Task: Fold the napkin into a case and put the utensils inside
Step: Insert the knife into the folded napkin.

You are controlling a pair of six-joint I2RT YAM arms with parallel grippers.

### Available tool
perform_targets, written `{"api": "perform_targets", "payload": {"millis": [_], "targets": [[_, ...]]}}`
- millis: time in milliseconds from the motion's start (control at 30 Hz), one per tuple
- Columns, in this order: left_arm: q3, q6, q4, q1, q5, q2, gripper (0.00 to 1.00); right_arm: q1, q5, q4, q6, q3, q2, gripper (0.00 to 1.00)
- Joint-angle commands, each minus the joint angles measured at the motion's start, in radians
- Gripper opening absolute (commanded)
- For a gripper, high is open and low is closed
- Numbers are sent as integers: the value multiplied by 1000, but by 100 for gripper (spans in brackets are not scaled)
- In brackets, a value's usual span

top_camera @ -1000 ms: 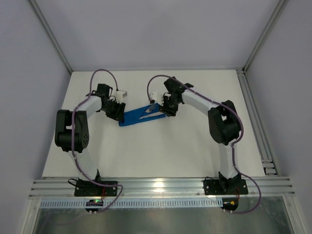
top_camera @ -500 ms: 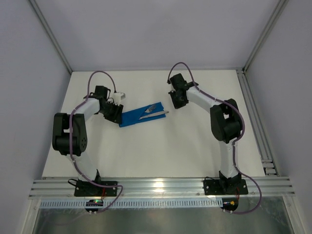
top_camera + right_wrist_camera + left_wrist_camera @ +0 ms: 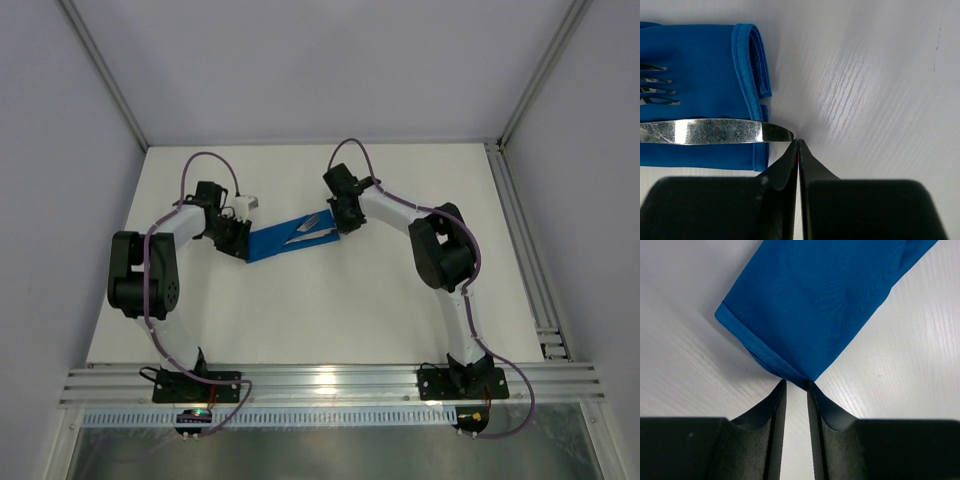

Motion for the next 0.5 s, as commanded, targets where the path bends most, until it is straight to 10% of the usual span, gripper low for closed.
{"api": "perform_targets", "payload": {"millis": [0, 467], "targets": [[-5, 7, 10, 5, 42, -22, 24, 15, 3, 15, 50, -1, 6, 4], [-14, 22, 11, 1, 85, -44, 20, 108, 61, 66, 76, 89, 27, 4]]}}
